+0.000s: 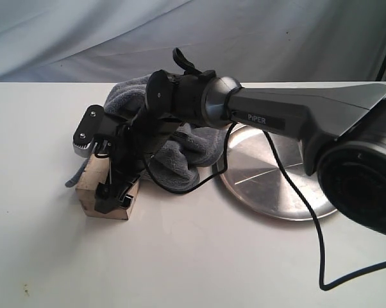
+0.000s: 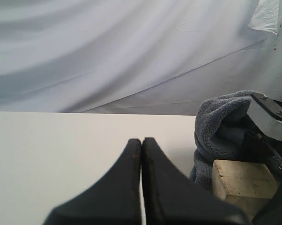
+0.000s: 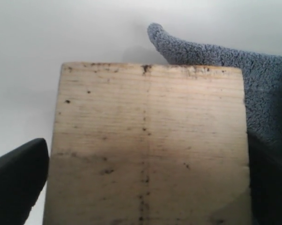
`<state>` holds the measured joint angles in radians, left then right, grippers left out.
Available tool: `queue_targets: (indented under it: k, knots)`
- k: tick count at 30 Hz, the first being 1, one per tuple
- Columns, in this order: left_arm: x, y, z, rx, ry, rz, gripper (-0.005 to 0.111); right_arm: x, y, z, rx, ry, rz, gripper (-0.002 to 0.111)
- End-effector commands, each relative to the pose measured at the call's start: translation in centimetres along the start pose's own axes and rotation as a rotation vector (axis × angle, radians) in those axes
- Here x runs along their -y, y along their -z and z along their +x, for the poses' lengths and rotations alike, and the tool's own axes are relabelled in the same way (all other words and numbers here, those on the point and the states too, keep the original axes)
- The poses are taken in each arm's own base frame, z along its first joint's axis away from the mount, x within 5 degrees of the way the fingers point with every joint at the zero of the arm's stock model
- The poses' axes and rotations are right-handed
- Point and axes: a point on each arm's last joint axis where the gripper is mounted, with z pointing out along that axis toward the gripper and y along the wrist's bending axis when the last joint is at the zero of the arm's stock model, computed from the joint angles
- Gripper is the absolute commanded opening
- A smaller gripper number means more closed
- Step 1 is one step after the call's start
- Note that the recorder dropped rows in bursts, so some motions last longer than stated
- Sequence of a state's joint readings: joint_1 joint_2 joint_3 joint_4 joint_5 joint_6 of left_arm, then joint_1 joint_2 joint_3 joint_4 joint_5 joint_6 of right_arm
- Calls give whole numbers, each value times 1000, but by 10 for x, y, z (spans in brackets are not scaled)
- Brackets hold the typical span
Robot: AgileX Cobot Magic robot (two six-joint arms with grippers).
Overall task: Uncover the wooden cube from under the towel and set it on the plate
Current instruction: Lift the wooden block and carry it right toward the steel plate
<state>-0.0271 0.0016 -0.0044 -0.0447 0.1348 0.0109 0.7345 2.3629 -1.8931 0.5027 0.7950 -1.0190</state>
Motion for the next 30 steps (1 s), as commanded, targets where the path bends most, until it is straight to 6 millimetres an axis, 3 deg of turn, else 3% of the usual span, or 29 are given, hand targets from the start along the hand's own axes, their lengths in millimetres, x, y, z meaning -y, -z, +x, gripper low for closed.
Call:
queue_targets:
  k: [1,17,23,30]
  knots:
    - [0,0,1,-1,2,1,1,1,2,0,9,-25,-2,96]
    - [0,0,1,-1,-1,1,1,0,3,0,-19,-37,3,57]
    - [0,0,1,-1,2,1,1,-1,18,-7,-20,-80,38,55]
    - [0,0,1,-1,0,1,1,-10,52,-26,-21,-94,107,55]
